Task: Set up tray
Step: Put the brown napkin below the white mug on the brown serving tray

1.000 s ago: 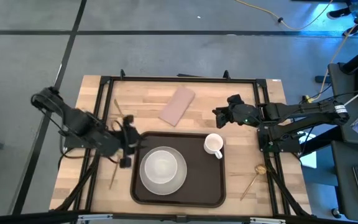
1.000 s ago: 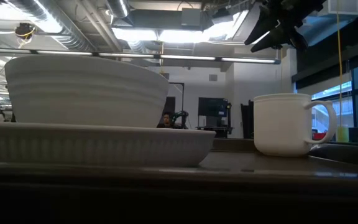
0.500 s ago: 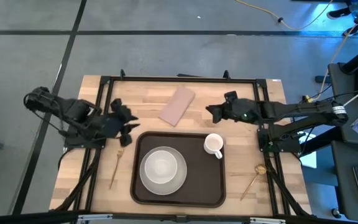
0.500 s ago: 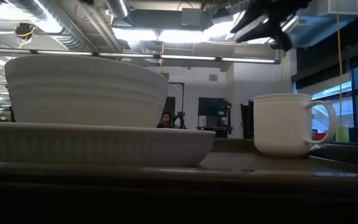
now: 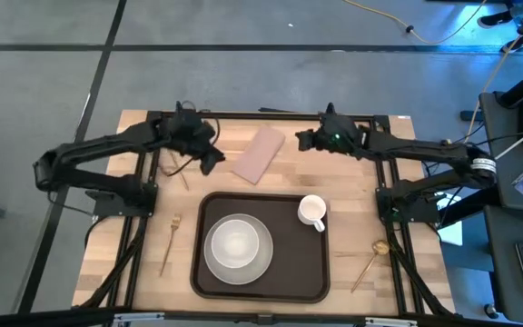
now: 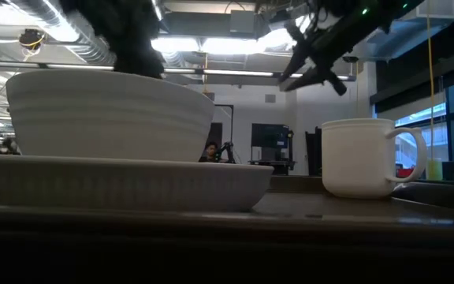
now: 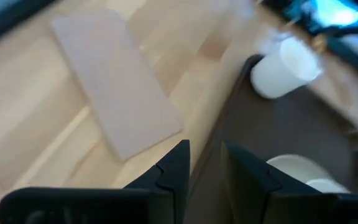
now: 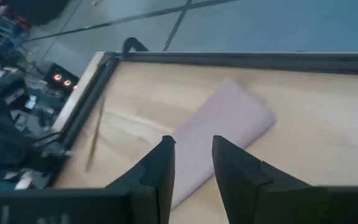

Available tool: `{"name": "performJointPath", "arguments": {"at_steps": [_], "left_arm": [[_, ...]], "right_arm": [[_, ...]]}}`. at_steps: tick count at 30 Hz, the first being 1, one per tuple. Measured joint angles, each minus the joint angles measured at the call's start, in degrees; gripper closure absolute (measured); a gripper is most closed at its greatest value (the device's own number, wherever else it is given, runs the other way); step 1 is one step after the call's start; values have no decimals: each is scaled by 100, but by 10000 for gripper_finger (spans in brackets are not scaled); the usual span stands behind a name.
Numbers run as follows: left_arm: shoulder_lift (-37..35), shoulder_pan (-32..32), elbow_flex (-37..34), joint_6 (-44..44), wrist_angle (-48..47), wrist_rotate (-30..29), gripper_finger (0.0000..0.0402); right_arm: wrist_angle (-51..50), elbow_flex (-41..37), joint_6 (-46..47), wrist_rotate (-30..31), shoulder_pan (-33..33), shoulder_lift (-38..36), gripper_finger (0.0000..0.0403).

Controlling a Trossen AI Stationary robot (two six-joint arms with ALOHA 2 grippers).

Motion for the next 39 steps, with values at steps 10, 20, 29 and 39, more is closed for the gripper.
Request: {"name": "performJointPath", "arguments": {"at_steps": [10,20,29,39], "left_arm": [[1407,987,-725,207,1771,1311,297],[1787,298,-723,4567,1602,-591,221],[1836,-318,-723,6639,1550,-1430,206],[2761,-478,-720,6952,1894,-1736,206]], "right_arm": [[612,0,-600,-498,-659,568,293],[627,0,-759,-766,-931,566,293],[621,0,-759,-764,-936,566,293],[611,0,-759,-760,-960,566,293]]}}
